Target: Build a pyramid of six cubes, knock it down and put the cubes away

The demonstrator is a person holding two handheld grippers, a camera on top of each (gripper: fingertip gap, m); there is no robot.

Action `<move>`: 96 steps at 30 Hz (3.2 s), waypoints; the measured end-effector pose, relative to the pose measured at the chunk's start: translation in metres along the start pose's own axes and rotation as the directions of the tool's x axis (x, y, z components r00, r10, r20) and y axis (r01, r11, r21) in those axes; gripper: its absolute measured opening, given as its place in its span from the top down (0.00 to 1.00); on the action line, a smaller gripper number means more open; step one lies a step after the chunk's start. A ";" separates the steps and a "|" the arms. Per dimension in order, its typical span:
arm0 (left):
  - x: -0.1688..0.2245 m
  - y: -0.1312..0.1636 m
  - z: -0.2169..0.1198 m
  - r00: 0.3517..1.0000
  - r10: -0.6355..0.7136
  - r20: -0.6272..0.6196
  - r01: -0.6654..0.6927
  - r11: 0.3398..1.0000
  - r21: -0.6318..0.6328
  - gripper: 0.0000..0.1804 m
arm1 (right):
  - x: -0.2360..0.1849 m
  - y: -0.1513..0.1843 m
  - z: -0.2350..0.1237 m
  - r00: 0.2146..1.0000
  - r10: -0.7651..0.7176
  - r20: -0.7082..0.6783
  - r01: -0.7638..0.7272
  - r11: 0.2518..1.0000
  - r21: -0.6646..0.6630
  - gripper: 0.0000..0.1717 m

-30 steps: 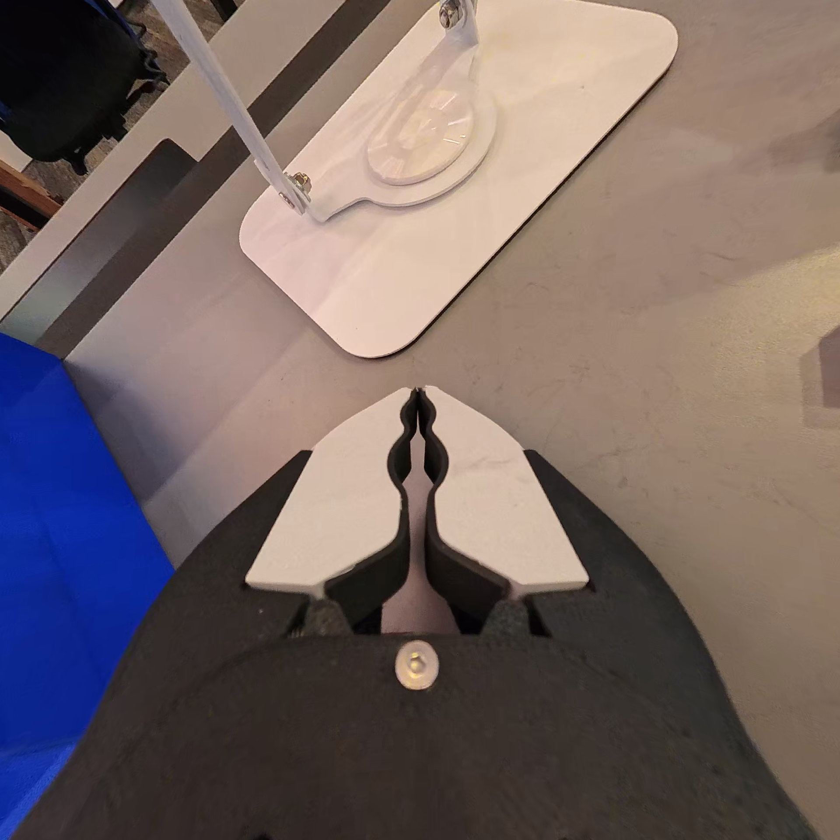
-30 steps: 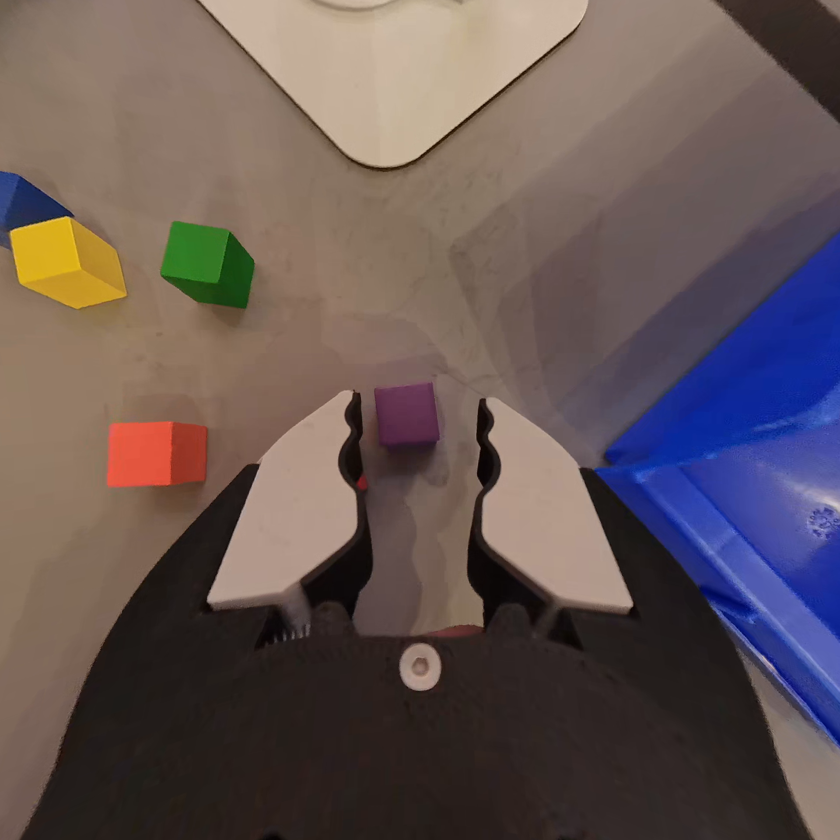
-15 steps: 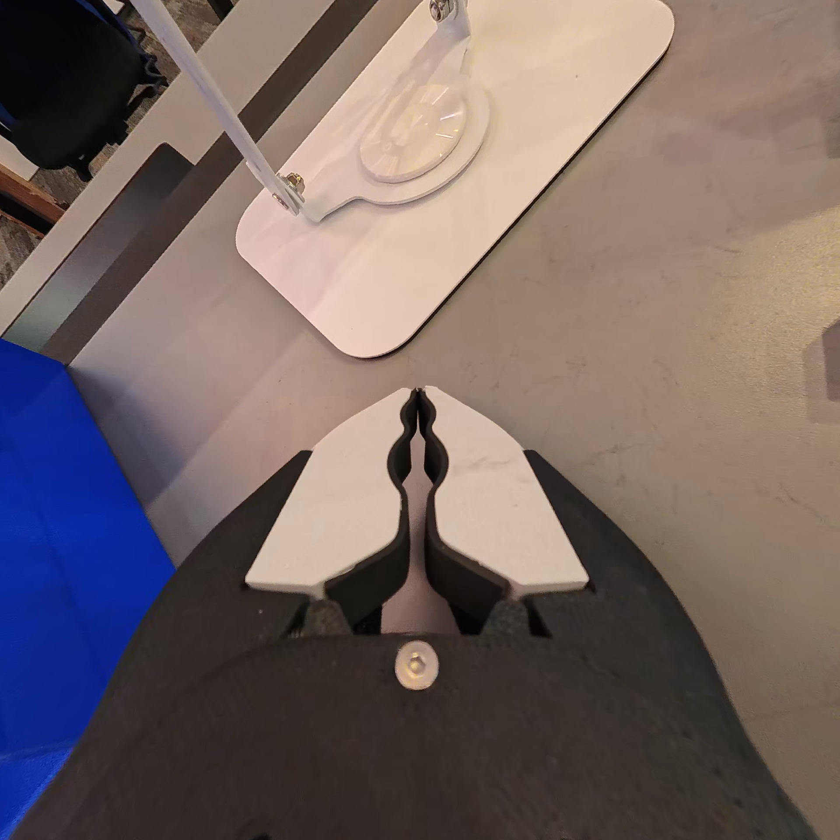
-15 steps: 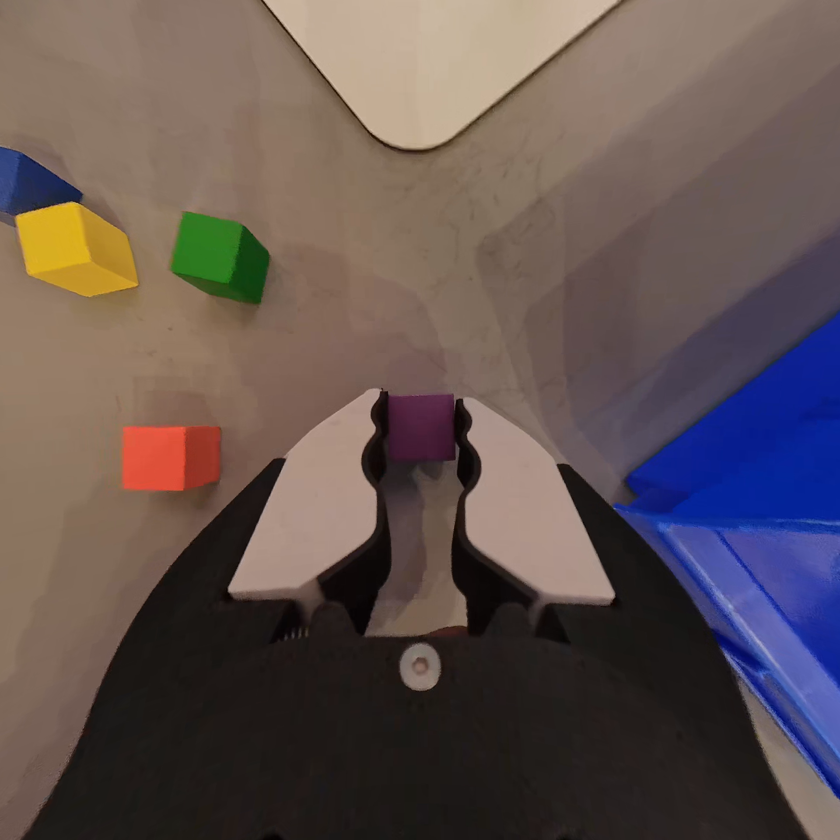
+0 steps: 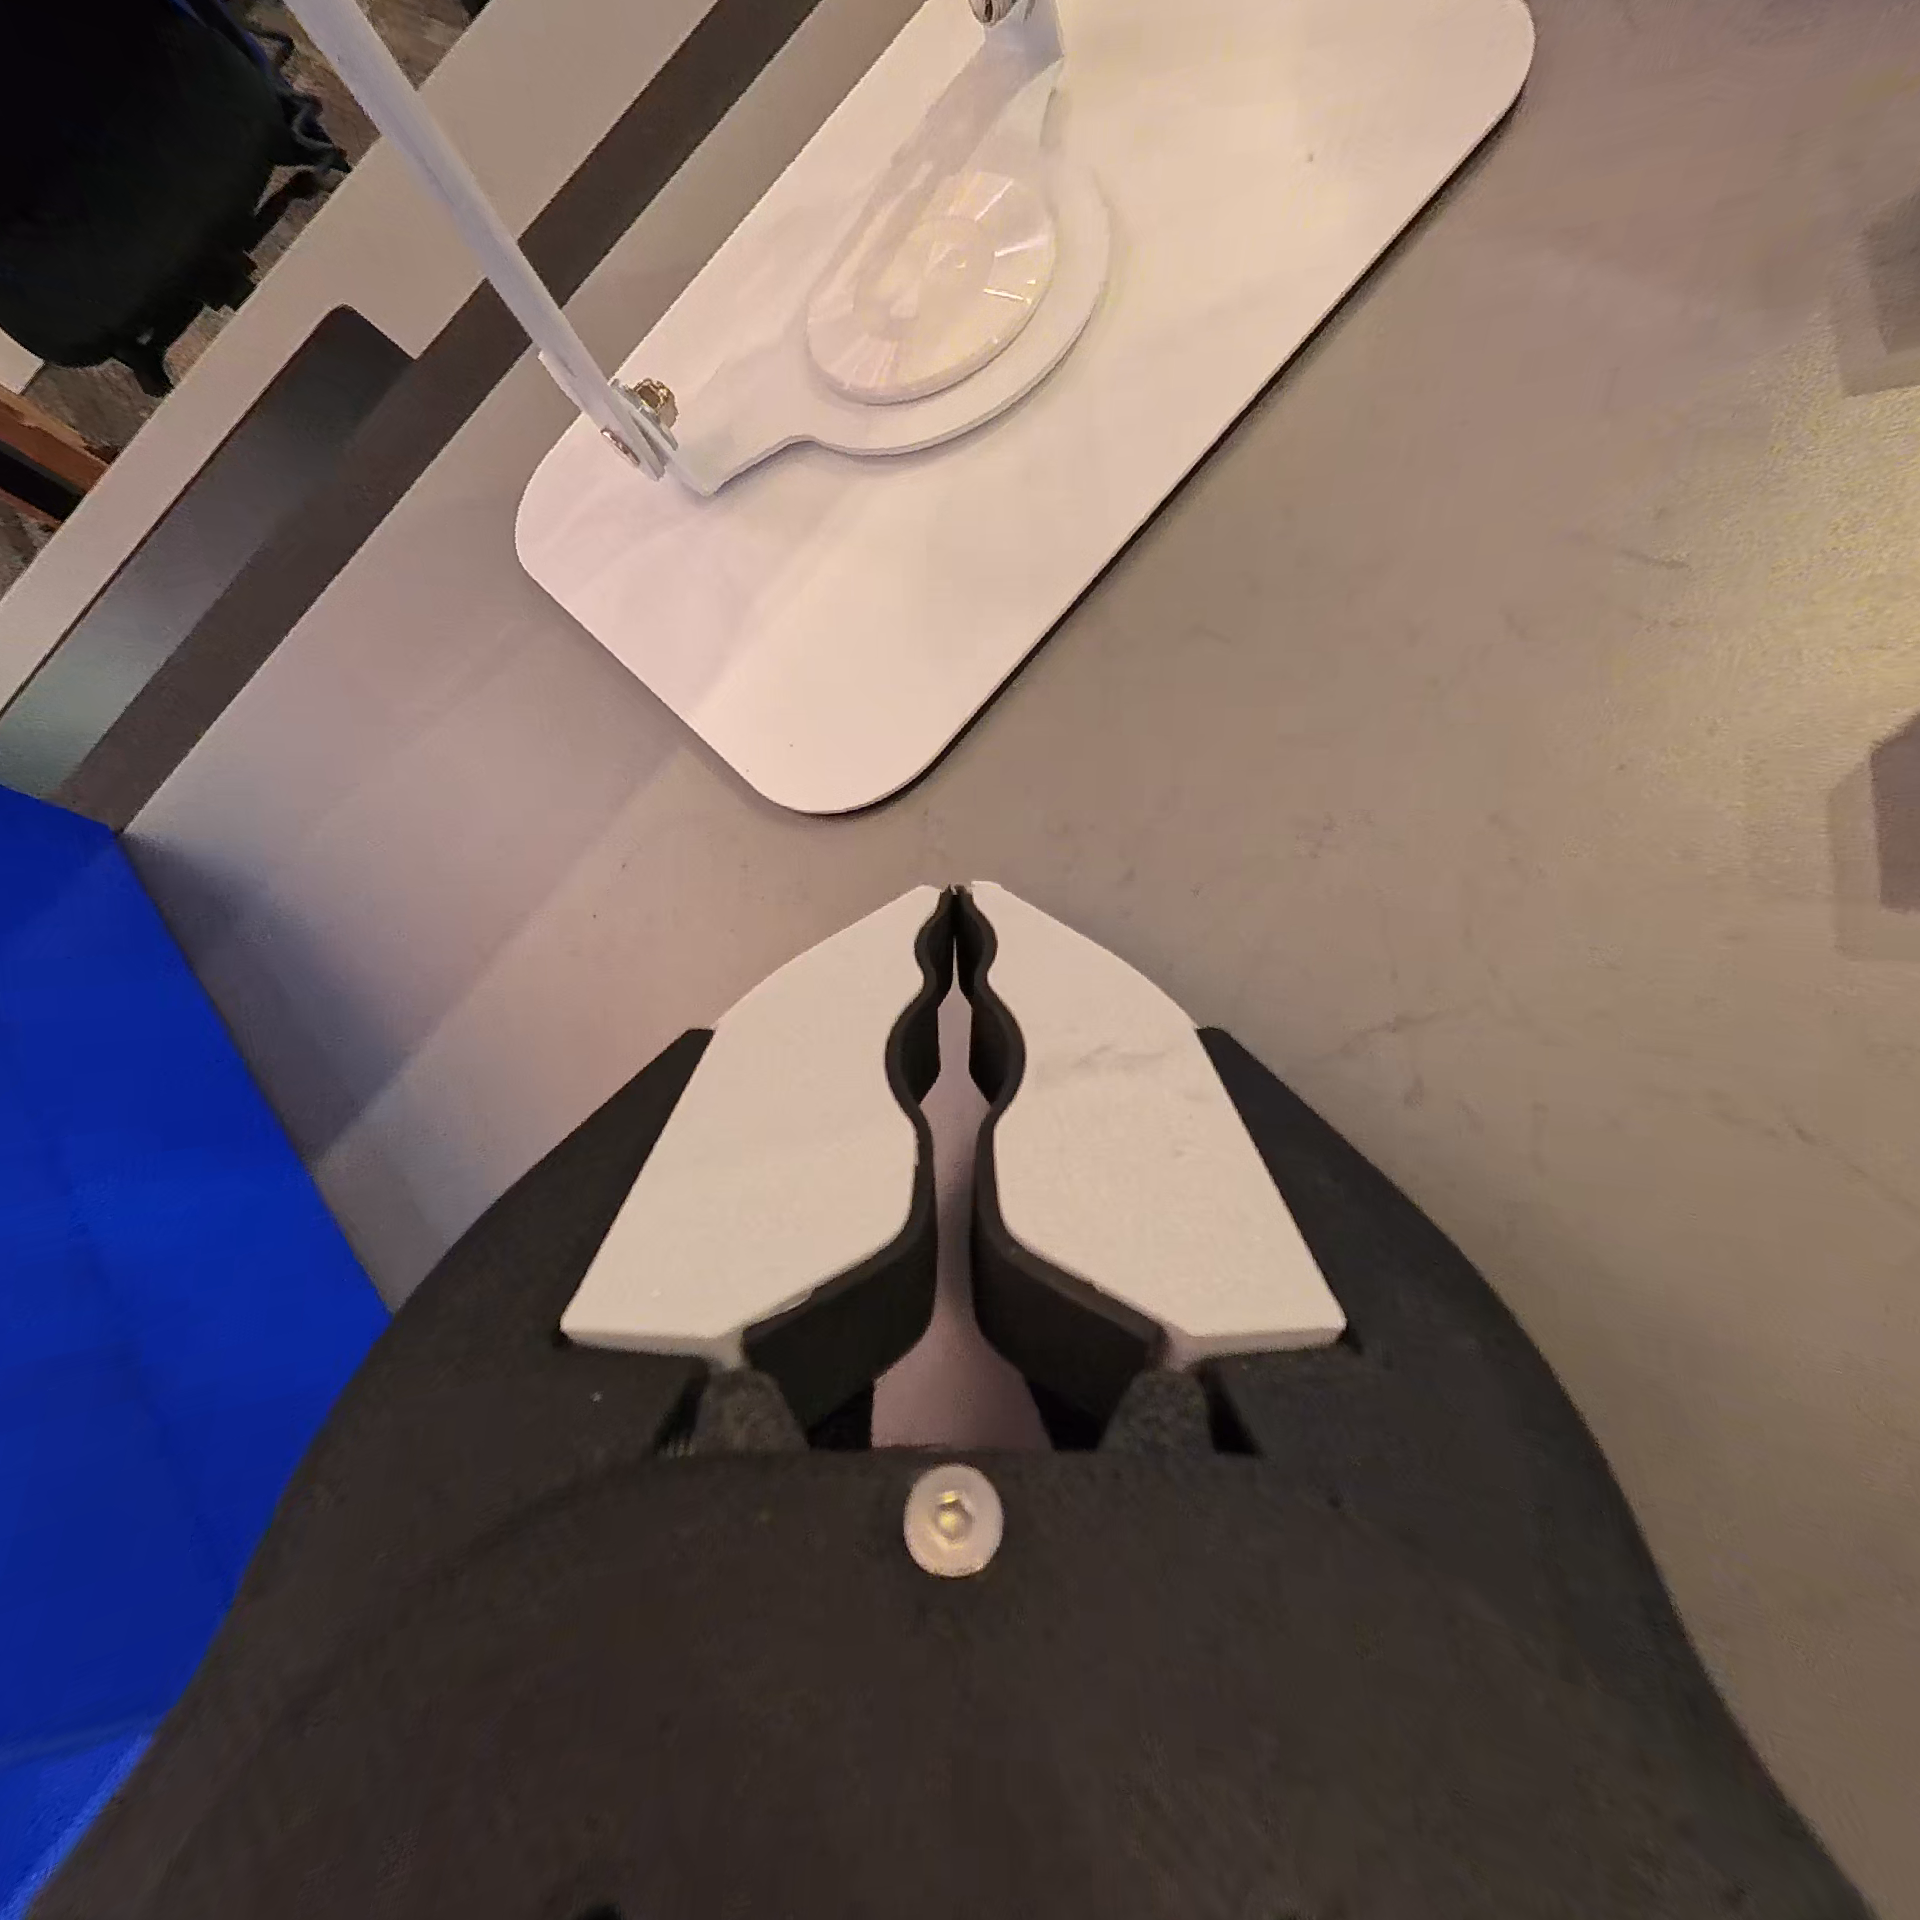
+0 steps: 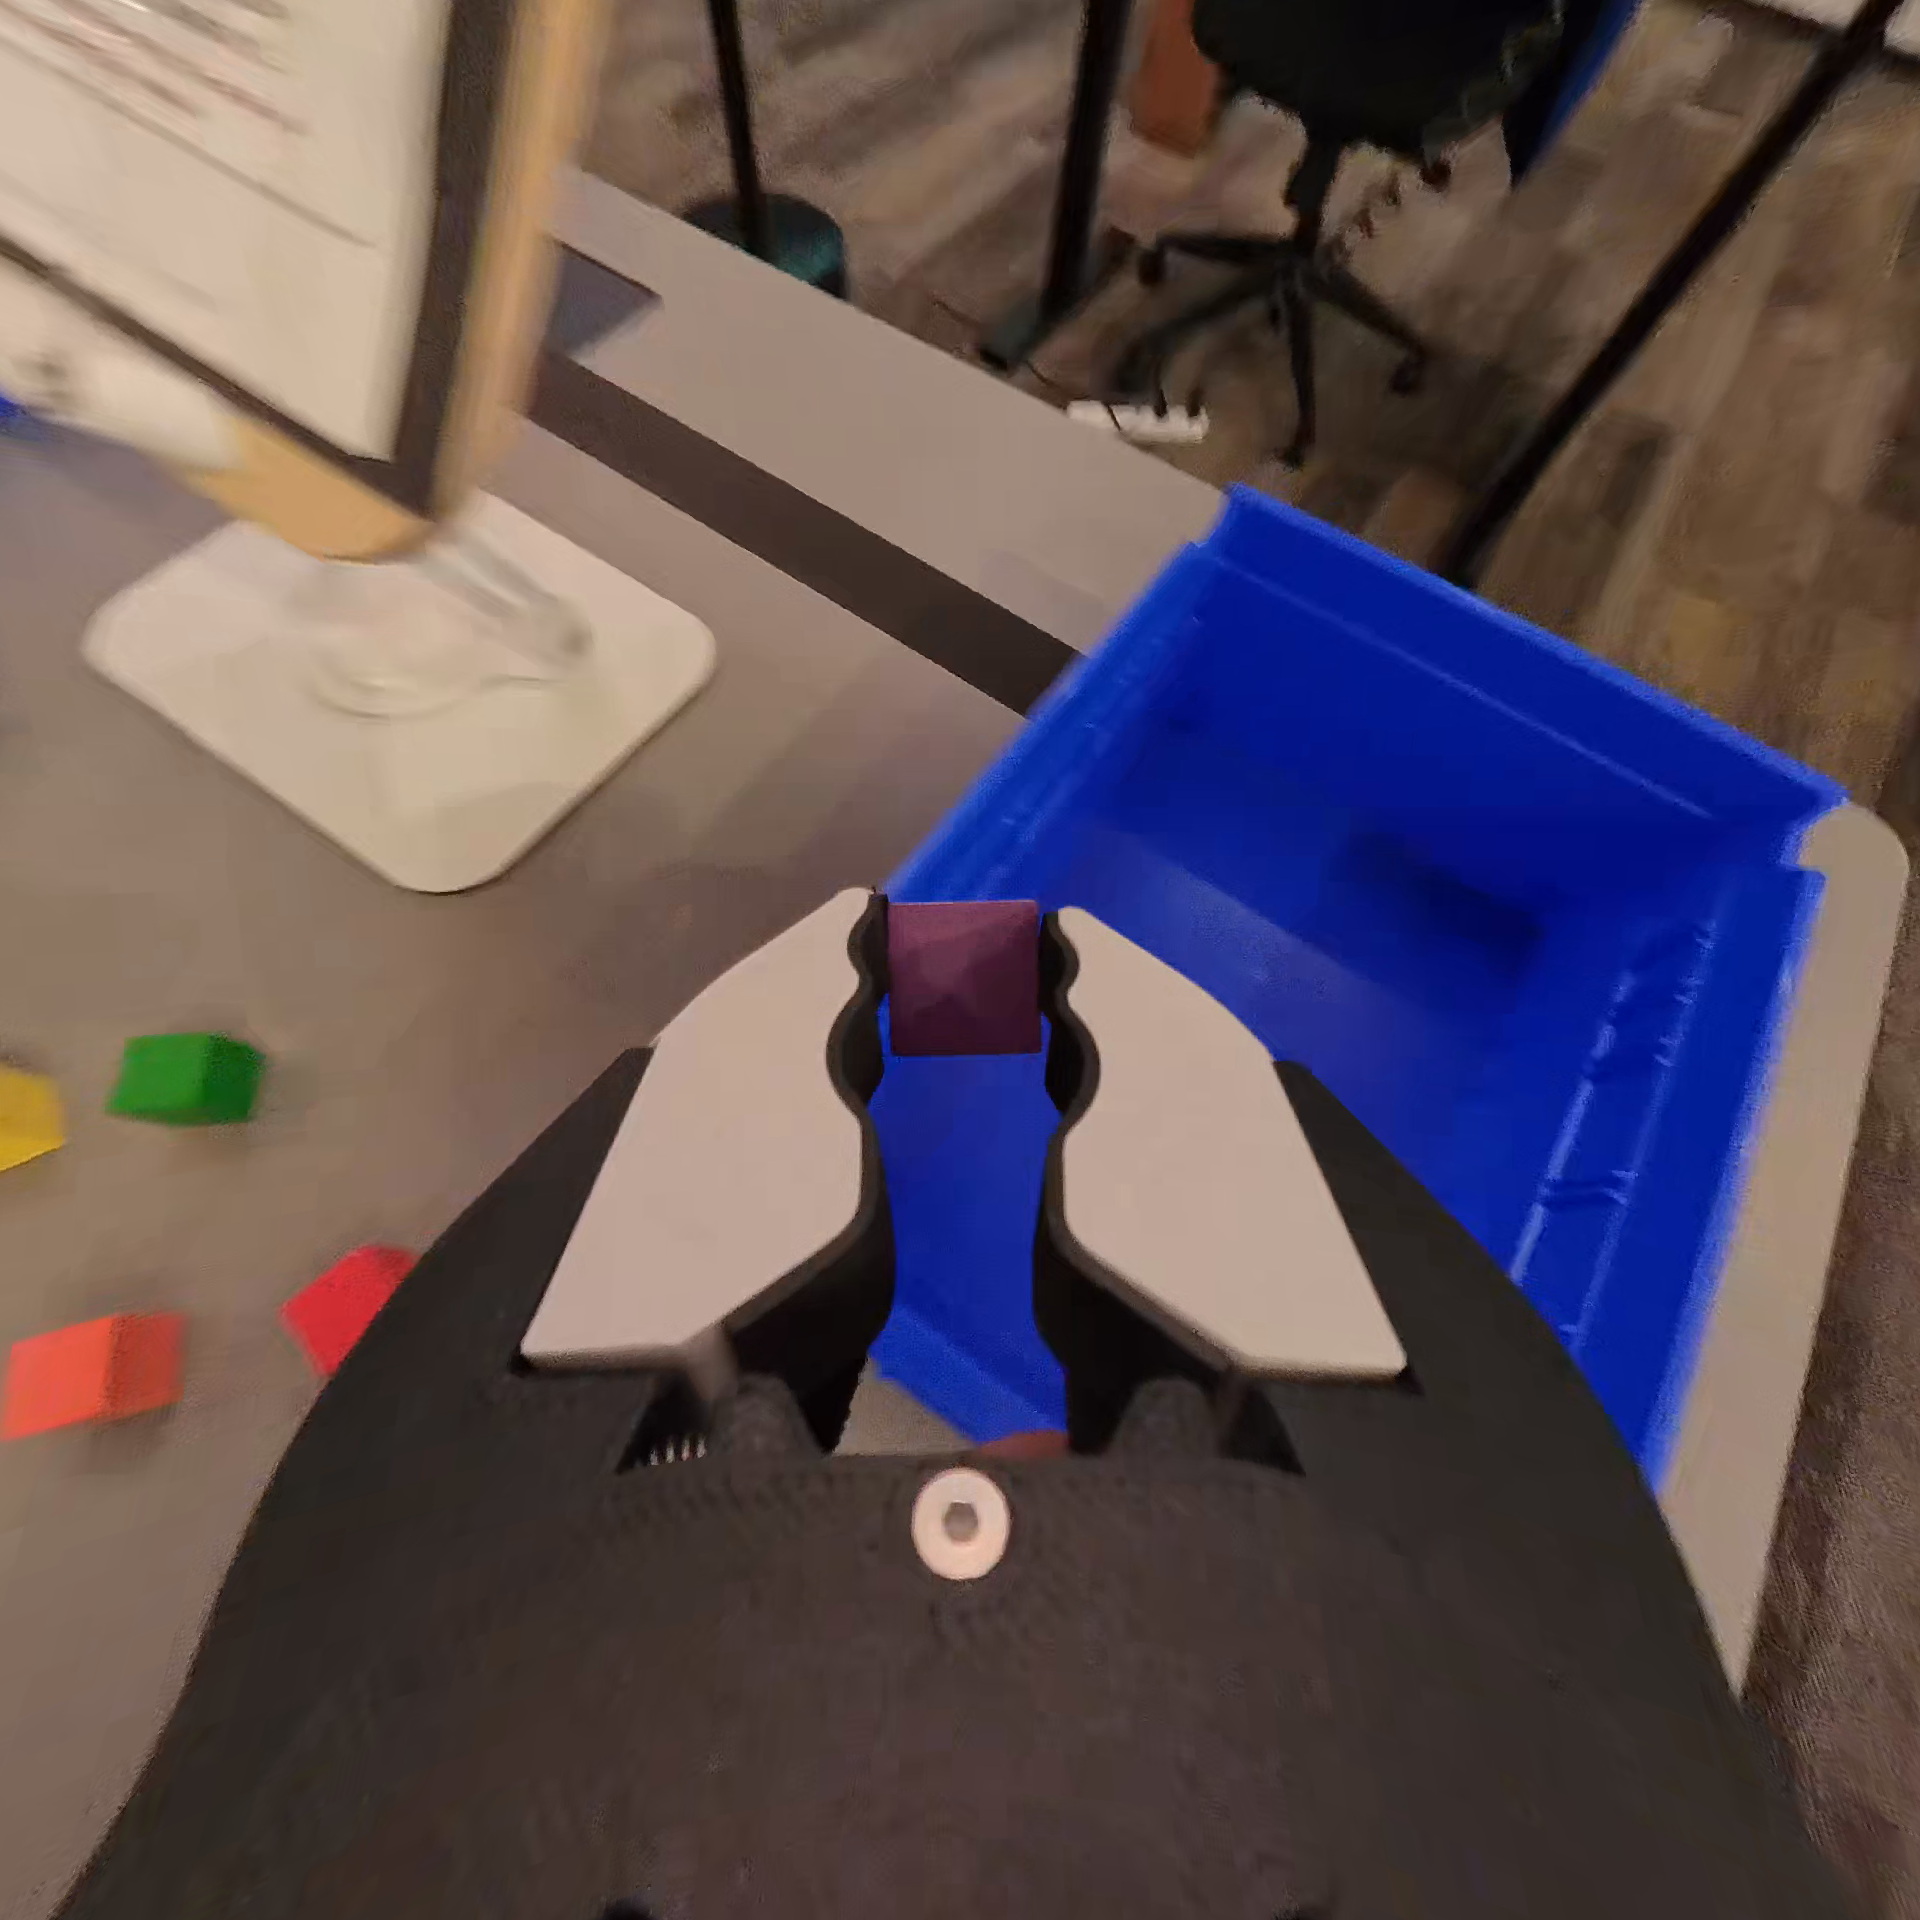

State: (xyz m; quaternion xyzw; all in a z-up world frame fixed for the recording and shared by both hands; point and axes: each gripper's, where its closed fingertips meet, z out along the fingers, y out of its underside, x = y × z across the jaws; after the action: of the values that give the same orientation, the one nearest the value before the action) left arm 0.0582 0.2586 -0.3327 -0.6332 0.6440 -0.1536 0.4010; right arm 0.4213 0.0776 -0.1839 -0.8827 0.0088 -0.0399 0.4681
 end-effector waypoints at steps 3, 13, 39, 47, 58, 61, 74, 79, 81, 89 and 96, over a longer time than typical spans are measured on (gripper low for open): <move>0.001 0.001 0.001 1.000 -0.002 -0.007 0.002 1.000 -0.007 1.00 | 0.043 0.013 0.031 0.997 0.055 -0.047 -0.058 0.995 -0.080 0.83; 0.000 0.002 0.003 1.000 -0.004 -0.005 0.004 1.000 -0.019 1.00 | 0.092 0.092 0.124 0.989 0.097 -0.108 -0.134 0.899 -0.417 0.83; 0.000 0.003 0.005 1.000 0.003 0.002 -0.003 1.000 -0.029 1.00 | -0.156 0.113 0.006 0.815 -0.373 0.443 0.501 0.837 -0.218 0.70; 0.001 0.003 0.005 1.000 0.005 0.000 -0.005 0.999 -0.031 1.00 | -0.180 0.155 0.026 0.760 -0.313 0.570 0.551 0.775 -0.309 0.83; 0.001 0.004 0.005 1.000 0.008 0.002 -0.008 0.999 -0.036 1.00 | -0.049 0.024 -0.012 0.952 -0.265 0.152 0.287 0.946 -0.148 0.84; 0.001 0.004 0.004 1.000 0.008 0.002 -0.008 0.999 -0.037 1.00 | 0.026 0.016 -0.003 0.984 -0.174 -0.032 0.163 0.963 -0.214 0.83; 0.001 0.004 0.004 1.000 0.010 0.001 -0.010 0.999 -0.041 1.00 | 0.138 0.097 0.098 0.956 0.136 -0.259 -0.244 0.858 -0.452 0.83; 0.001 0.004 0.004 1.000 0.009 -0.001 -0.009 0.999 -0.042 1.00 | 0.138 0.121 0.110 0.948 0.197 -0.250 -0.303 0.798 -0.521 0.82; 0.001 0.004 0.004 1.000 0.009 -0.001 -0.009 0.999 -0.042 1.00 | 0.140 0.124 0.109 0.946 0.179 -0.271 -0.302 0.794 -0.528 0.70; 0.000 0.005 0.004 1.000 0.008 0.003 -0.008 0.999 -0.043 1.00 | 0.098 0.022 0.030 0.954 -0.042 -0.298 -0.055 0.950 -0.309 0.67; 0.000 0.004 0.004 1.000 0.009 0.004 -0.009 0.999 -0.043 1.00 | -0.117 -0.002 0.007 0.843 -0.475 0.254 0.516 0.848 -0.125 0.62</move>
State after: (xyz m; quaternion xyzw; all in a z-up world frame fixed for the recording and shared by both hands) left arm 0.0580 0.2601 -0.3383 -0.6391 0.6492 -0.1366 0.3892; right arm 0.3047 0.0909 -0.1930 -0.8940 -0.2668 -0.0641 0.3543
